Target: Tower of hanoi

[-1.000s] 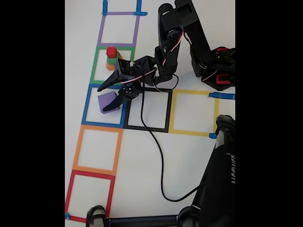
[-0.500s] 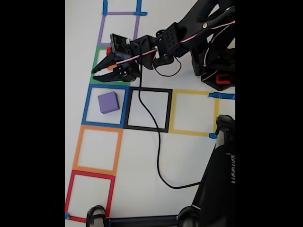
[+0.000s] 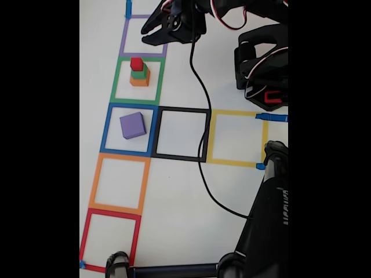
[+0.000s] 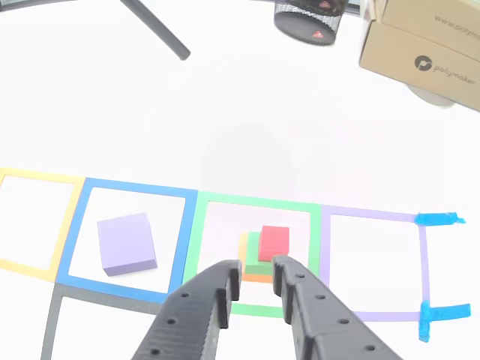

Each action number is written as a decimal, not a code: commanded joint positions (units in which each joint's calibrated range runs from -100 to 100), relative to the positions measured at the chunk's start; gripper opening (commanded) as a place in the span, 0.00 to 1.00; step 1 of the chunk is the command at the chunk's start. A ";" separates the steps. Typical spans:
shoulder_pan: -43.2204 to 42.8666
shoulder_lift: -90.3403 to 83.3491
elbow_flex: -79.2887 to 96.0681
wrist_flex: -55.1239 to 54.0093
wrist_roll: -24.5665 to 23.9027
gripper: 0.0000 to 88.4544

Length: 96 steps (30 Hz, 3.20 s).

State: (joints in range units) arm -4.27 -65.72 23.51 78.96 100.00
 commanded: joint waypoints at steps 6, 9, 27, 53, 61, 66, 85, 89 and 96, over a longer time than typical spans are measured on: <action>6.86 6.18 -28.51 18.37 0.00 0.00; 9.16 4.16 -23.60 17.56 0.00 0.00; 19.90 -12.39 38.77 -31.11 0.00 0.30; 17.12 28.78 69.86 -110.94 0.00 0.31; 15.20 36.37 69.22 -116.61 0.00 0.30; 15.30 43.24 67.49 -120.82 0.00 0.30; 12.52 57.85 60.58 -127.79 0.00 0.19; 11.65 58.26 60.13 -127.79 0.00 0.17; 10.12 59.22 59.68 -127.79 0.00 0.15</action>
State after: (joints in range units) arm 6.96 -6.54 85.21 -47.68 99.64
